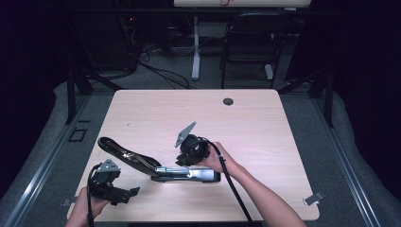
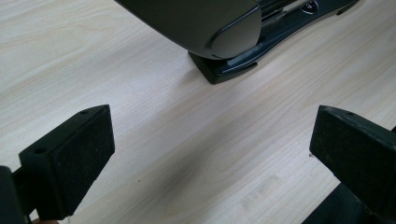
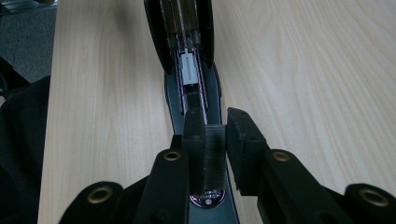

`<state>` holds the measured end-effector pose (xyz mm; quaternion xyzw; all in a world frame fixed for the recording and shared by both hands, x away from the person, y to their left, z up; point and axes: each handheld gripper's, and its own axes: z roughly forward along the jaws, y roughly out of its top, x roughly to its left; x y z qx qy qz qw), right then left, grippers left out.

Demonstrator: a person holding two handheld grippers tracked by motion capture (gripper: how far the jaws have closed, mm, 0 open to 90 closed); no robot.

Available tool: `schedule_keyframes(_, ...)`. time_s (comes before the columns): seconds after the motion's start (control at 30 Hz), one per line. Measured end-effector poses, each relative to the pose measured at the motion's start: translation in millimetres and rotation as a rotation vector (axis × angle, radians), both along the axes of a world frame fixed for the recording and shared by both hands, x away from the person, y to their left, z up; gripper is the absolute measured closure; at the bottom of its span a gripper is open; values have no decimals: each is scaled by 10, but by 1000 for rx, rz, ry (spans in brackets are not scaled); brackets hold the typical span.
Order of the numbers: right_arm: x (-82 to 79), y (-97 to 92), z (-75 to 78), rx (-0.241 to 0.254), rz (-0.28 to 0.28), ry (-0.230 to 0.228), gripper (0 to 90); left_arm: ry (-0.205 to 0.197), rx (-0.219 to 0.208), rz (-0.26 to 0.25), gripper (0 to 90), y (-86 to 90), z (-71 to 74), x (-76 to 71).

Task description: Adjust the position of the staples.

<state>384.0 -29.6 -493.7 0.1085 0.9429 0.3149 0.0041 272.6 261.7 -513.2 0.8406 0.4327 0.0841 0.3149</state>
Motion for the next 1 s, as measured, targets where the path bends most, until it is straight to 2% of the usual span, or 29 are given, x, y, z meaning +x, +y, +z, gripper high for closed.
schedule_keyframes(0.47, -19, 36, -32, -17, 16, -1, 783, 3, 4, -2, 0, 5, -2, 5)
schedule_keyframes(1.0, -38, 58, -36, -15, 23, -4, 783, 2, 0, -3, 0, 27, 3, 9)
